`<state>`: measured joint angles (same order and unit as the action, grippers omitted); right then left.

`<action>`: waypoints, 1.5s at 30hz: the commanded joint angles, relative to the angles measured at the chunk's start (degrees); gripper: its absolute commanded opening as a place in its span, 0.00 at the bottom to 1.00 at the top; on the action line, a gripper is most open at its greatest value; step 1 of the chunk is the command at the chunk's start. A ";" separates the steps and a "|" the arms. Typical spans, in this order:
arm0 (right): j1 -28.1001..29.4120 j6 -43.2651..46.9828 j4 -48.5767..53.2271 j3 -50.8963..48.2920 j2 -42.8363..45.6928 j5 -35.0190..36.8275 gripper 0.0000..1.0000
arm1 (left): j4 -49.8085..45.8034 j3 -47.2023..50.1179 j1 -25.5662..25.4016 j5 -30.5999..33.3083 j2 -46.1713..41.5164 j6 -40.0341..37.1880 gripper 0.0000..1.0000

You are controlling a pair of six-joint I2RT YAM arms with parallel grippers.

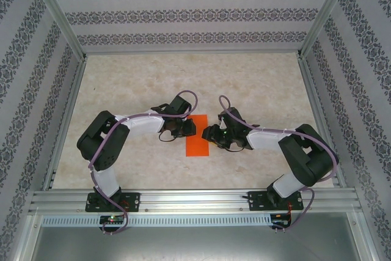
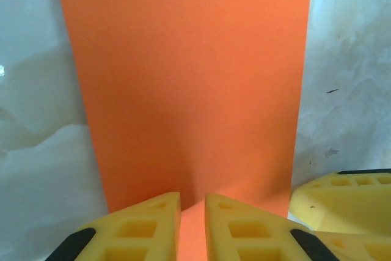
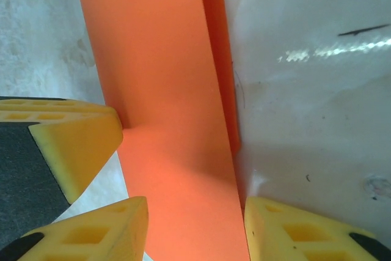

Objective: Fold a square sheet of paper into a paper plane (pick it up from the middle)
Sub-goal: Turn over the paper at the center of the table, then third fold the triangle at the center of the table.

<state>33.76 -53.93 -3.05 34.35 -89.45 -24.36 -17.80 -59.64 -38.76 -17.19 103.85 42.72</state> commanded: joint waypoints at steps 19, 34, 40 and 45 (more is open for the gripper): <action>1.57 -0.63 -3.13 0.10 1.22 -2.10 0.46 | 1.64 3.72 -0.62 1.60 0.65 0.28 0.20; 1.38 -1.77 -5.11 1.41 -1.76 -2.05 0.30 | 3.29 5.12 -0.61 1.08 -3.31 -0.31 0.22; 1.27 -1.51 -3.63 2.48 -2.77 -1.83 0.15 | 5.06 8.46 -0.70 0.95 -8.78 -1.52 0.29; 1.35 -2.05 -4.25 2.21 -2.92 -2.17 0.09 | 4.25 10.52 -0.94 1.05 -13.19 -3.99 0.35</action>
<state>34.50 -55.90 -6.11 35.53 -91.50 -25.85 -14.41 -50.11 -38.79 -16.58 93.27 41.39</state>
